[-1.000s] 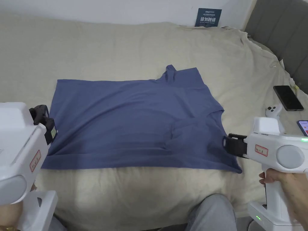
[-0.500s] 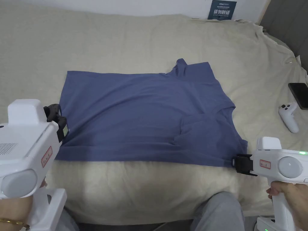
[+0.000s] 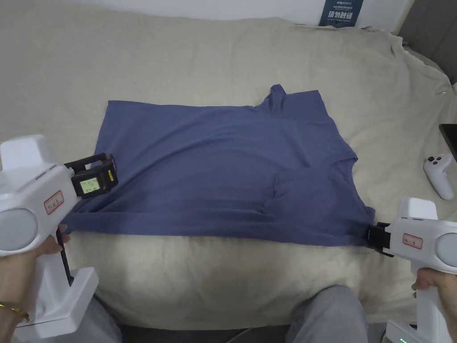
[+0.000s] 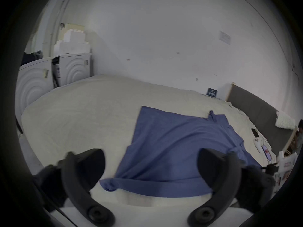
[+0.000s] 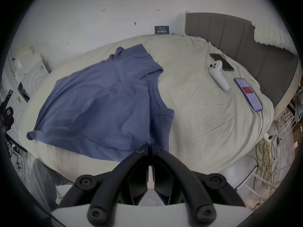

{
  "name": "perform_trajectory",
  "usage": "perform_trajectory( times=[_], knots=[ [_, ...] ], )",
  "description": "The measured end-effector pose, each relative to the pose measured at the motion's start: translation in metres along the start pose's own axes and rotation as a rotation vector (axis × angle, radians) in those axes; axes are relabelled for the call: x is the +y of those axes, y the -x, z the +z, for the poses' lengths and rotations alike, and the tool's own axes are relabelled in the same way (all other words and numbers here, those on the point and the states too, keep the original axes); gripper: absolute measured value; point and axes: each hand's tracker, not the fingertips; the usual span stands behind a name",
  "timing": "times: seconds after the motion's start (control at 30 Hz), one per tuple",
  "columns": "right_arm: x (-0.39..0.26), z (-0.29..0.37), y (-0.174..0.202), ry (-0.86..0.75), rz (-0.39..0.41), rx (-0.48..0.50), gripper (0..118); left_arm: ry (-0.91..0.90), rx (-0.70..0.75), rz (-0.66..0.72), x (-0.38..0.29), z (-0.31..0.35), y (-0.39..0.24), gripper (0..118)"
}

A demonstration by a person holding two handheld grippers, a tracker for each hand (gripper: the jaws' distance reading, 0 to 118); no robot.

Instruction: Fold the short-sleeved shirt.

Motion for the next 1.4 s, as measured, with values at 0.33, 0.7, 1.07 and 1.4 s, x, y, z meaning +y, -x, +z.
perform_trajectory(
  times=[0.33,0.7,1.07,1.4],
  knots=[
    [0.016,0.013,0.003,-0.046,-0.024,0.034,2,0.29,0.061,-0.107,0.025,-0.04,0.049,118],
    [0.014,0.004,0.002,-0.016,-0.054,0.002,2,0.619,0.06,-0.201,-0.024,-0.092,0.062,117],
    [0.021,0.01,-0.005,-0.029,-0.086,0.003,2,0.529,-0.045,-0.175,-0.024,-0.071,0.05,6],
    [0.055,0.025,-0.023,-0.075,-0.139,0.031,2,0.344,-0.11,-0.08,0.024,-0.048,0.058,6]
  ],
)
